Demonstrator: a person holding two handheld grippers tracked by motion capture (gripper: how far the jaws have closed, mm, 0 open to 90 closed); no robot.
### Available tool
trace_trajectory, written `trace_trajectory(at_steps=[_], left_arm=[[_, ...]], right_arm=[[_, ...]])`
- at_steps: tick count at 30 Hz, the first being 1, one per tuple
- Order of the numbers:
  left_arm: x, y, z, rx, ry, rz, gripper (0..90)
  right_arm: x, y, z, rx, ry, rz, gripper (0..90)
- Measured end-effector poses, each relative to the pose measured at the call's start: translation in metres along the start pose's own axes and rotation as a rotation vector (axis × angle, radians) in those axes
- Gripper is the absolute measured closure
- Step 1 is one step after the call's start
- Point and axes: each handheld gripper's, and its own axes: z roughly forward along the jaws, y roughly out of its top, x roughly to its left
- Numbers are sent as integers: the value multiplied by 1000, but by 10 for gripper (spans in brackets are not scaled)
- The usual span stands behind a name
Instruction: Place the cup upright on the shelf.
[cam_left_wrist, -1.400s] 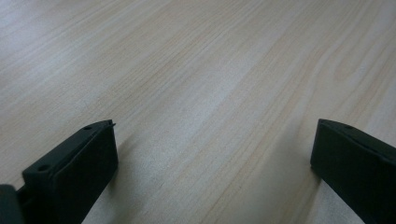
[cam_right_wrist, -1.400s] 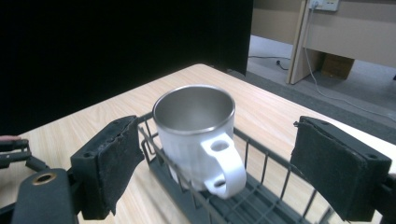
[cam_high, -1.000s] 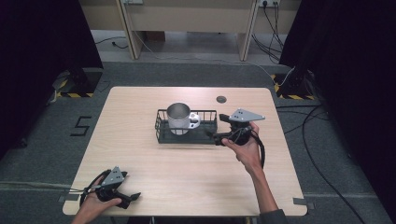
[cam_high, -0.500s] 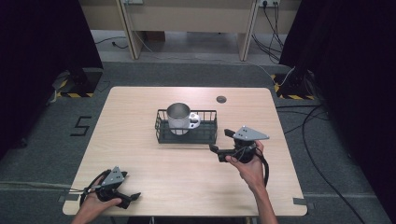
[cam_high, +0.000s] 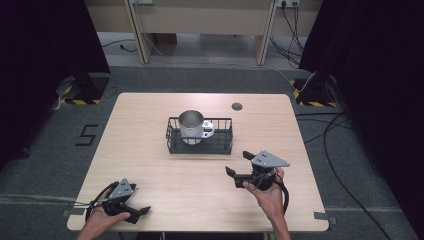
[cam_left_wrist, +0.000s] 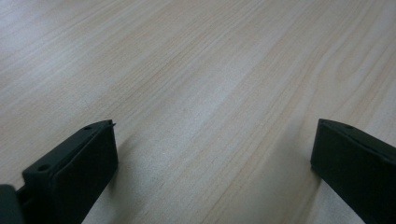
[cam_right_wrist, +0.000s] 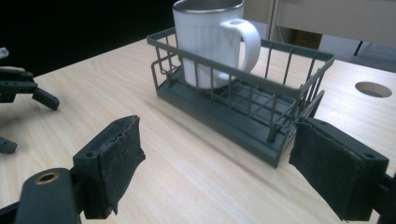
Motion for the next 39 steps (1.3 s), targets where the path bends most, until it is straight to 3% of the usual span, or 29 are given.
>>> trace_trajectory(at_steps=[15, 30, 39], left_arm=[[0, 0, 0, 0, 0, 0, 0], [0, 0, 0, 0, 0, 0, 0], [0, 0, 0, 0, 0, 0, 0]], right_arm=[[11, -17, -6, 31, 6, 8, 165], [12, -45, -16, 62, -13, 59, 153], [16, -56, -17, 111, -38, 39, 151]])
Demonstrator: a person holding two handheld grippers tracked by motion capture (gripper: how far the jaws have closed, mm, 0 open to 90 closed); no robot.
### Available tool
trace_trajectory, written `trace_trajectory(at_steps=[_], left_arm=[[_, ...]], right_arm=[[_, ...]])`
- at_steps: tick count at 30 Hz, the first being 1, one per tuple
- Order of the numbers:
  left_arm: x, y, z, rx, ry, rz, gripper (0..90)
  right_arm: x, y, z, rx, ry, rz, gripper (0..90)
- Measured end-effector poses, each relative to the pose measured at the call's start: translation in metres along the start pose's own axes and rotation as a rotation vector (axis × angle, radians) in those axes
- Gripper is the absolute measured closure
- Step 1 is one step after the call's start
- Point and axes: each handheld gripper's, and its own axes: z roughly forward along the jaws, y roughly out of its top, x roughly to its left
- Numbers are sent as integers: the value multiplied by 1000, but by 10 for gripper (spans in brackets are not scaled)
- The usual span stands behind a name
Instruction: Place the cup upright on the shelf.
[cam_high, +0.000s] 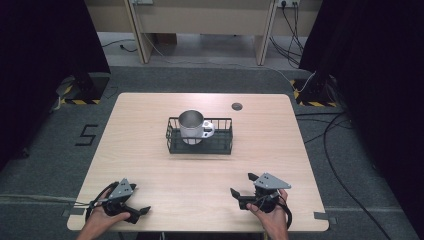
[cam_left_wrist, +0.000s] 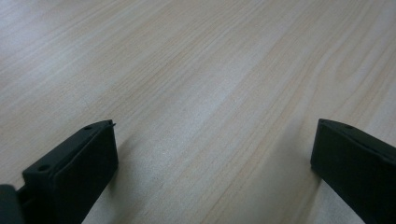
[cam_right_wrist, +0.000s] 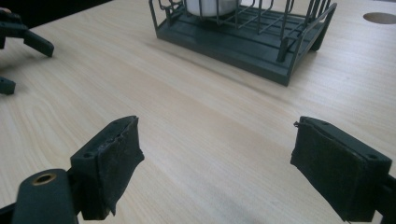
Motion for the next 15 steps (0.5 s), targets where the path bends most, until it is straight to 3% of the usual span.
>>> trace_trajectory(at_steps=[12, 15], left_arm=[[0, 0, 0, 0, 0, 0, 0], [0, 0, 0, 0, 1, -1, 0]], right_arm=[[9, -12, 6, 67, -15, -23, 151], [10, -16, 9, 106, -24, -16, 151]])
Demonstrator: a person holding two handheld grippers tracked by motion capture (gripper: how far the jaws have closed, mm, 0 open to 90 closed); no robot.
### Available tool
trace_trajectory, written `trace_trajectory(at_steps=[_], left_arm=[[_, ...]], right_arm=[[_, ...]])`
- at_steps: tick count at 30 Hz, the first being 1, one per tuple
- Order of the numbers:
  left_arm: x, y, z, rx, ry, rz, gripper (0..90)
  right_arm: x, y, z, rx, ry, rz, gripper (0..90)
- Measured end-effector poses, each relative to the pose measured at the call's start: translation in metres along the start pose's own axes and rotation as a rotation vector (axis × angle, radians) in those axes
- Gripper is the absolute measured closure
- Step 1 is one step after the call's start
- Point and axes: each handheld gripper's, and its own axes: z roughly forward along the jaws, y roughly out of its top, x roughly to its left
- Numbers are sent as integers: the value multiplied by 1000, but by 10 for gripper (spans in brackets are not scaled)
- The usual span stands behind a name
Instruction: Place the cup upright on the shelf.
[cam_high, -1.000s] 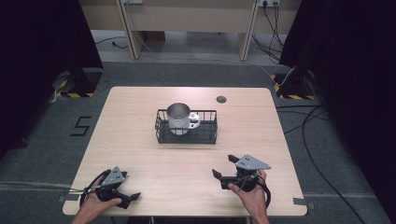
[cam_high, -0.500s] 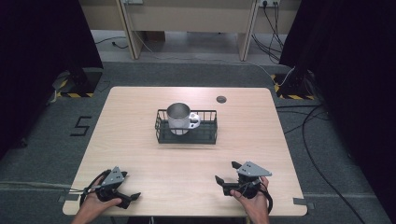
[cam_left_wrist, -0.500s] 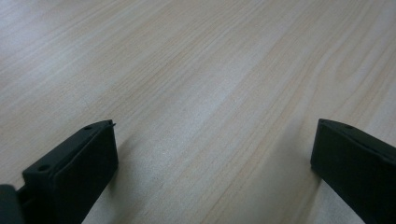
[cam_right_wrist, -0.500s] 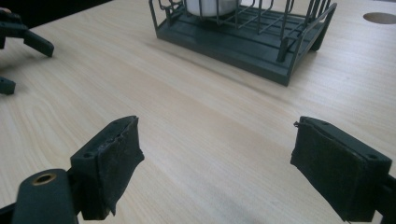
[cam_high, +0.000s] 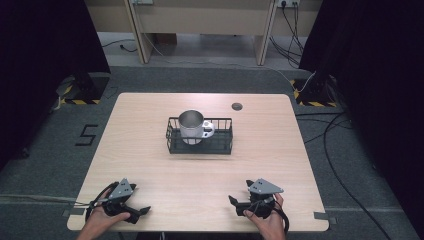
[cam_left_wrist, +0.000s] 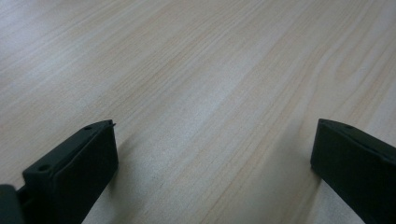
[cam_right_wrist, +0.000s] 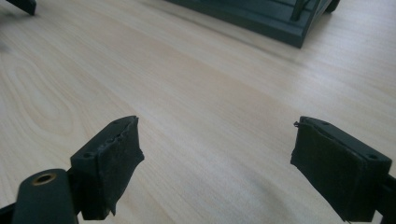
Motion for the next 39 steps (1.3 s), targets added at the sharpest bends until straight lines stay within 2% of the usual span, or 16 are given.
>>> trace_trajectory(at_steps=[17, 18, 23, 28, 39], left_arm=[[0, 0, 0, 0, 0, 0, 0], [0, 0, 0, 0, 0, 0, 0], [0, 0, 0, 0, 0, 0, 0], [0, 0, 0, 1, 0, 1, 0], [0, 0, 0, 0, 0, 0, 0]], right_arm=[[6, -11, 8, 123, -39, -14, 153], [7, -12, 9, 150, -51, -23, 144], [9, -12, 10, 146, -58, -18, 132], [14, -15, 13, 152, -55, -25, 4], [16, -17, 13, 135, -66, -13, 5]])
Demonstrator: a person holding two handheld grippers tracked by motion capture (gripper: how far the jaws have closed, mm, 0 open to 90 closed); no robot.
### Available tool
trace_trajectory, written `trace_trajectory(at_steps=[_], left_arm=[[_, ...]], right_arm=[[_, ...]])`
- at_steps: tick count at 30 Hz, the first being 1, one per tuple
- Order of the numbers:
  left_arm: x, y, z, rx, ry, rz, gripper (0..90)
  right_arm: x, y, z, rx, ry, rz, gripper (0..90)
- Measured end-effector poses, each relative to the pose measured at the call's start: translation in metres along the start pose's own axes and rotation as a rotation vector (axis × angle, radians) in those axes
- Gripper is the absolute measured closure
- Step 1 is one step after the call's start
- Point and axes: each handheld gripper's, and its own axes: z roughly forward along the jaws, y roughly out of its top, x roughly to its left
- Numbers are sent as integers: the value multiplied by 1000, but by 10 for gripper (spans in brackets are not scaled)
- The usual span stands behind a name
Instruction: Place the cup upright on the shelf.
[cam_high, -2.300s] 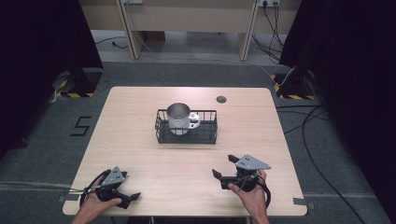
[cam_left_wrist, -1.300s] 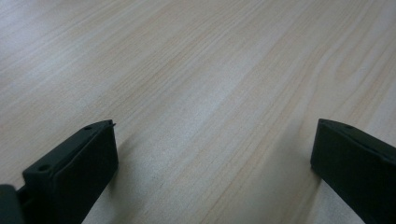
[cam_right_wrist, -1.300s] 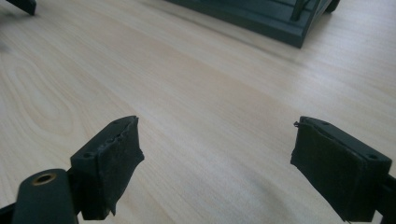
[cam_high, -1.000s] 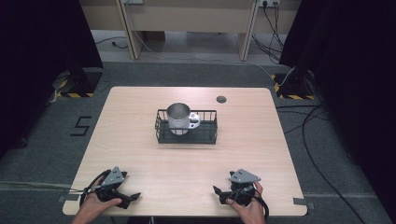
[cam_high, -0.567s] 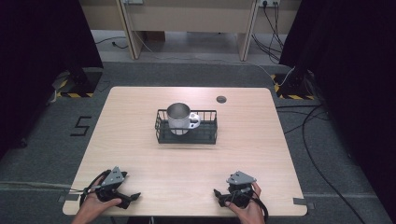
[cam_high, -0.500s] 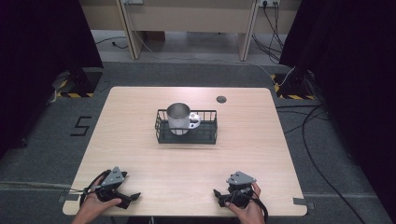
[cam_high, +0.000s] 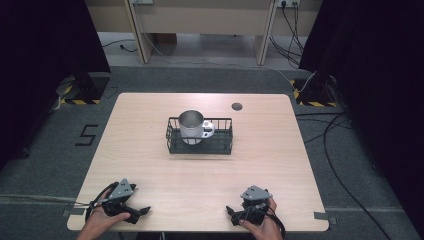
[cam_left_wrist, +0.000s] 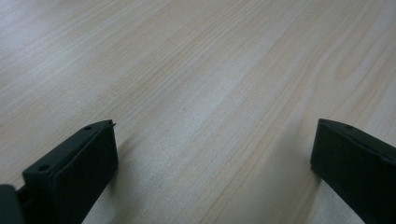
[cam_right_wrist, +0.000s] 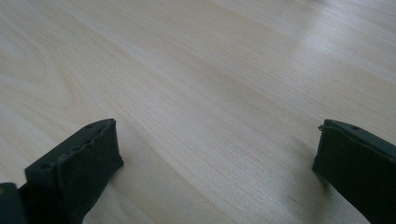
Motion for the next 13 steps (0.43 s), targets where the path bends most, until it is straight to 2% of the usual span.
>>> trace_trajectory(at_steps=[13], left_arm=[[0, 0, 0, 0, 1, -1, 0]], right_arm=[[0, 0, 0, 4, 3, -4, 5]])
